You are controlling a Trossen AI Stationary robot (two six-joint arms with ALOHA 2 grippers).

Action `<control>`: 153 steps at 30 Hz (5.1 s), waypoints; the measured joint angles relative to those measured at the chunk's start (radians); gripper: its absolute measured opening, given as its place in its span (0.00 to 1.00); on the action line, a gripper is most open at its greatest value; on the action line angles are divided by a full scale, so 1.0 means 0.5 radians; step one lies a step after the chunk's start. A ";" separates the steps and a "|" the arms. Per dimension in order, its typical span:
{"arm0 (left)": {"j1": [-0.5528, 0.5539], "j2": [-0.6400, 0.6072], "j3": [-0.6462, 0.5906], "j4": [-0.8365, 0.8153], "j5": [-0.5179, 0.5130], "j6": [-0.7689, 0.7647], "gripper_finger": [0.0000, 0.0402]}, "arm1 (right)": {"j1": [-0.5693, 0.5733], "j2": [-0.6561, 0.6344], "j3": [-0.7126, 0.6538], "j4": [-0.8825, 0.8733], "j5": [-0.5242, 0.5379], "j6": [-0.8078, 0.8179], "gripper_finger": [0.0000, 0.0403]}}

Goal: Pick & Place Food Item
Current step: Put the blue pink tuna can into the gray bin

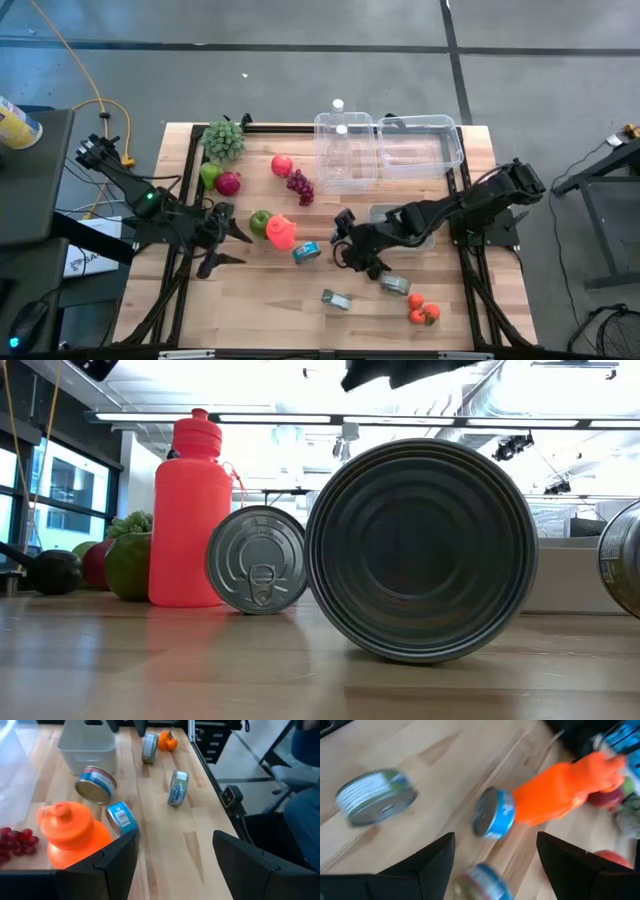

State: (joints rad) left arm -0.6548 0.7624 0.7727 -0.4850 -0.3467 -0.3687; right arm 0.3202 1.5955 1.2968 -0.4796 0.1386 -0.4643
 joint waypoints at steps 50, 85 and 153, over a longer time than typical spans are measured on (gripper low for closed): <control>0.003 0.221 -0.001 0.240 0.424 0.058 0.61 | -0.261 0.185 -0.001 -0.031 -0.338 0.183 0.67; 0.066 0.221 0.000 0.118 0.423 0.132 0.61 | -0.146 0.196 -0.001 -0.021 0.546 0.406 0.97; 0.322 0.220 0.001 0.133 0.439 0.212 0.61 | -0.561 0.194 -0.324 0.034 -0.423 0.116 0.97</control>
State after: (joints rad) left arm -0.4938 0.8724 0.7731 -0.4188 -0.1270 -0.2629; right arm 0.0399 1.6924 1.1347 -0.4624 -0.0727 -0.4062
